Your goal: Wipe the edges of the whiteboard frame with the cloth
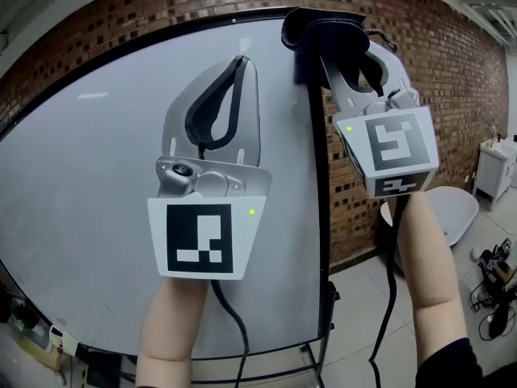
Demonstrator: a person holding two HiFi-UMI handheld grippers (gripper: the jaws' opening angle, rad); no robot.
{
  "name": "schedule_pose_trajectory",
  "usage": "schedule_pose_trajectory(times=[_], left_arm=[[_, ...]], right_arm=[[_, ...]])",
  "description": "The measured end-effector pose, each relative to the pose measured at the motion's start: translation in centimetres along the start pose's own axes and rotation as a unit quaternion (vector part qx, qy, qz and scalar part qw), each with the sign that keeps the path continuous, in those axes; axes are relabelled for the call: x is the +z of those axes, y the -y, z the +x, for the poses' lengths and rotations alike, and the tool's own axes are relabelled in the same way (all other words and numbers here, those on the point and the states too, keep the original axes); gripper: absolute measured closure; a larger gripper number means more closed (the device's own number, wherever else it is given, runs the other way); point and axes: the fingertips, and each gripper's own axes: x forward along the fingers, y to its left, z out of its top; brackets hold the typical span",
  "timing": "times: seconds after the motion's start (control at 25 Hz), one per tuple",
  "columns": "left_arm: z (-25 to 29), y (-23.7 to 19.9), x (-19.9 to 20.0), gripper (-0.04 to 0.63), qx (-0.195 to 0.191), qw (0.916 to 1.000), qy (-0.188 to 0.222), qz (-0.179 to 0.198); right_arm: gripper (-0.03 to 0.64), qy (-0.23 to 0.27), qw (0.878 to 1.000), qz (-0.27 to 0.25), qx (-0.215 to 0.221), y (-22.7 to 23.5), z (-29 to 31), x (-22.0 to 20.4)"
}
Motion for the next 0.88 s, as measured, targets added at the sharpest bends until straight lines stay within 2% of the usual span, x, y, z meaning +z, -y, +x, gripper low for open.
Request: schedule_pose_trajectory(times=[0.16,0.48,0.76,0.88], left_arm=[[-1.8,0.7,-0.4,0.591,-0.006,0.9999,-0.004,-0.011],[-5.6,2.7,-4.1,0.591,0.001,0.9976,-0.064,-0.026],[-8.4,4.6,-5.9,0.591,0.003,0.9953,-0.093,-0.025],[-10.3,5.4,-6.8,0.591,0.006,0.9922,-0.119,-0.035]], right_arm=[[0.537,-0.010,1.000,0.014,0.011,-1.5,-2.0,-1.4],[0.537,-0.045,0.996,0.064,0.030,-5.5,-7.3,-4.7],[0.537,-0.054,0.995,0.085,0.026,-6.9,-10.7,-6.9],[0.537,-0.057,0.990,0.128,0.018,-7.5,-12.5,-8.4]])
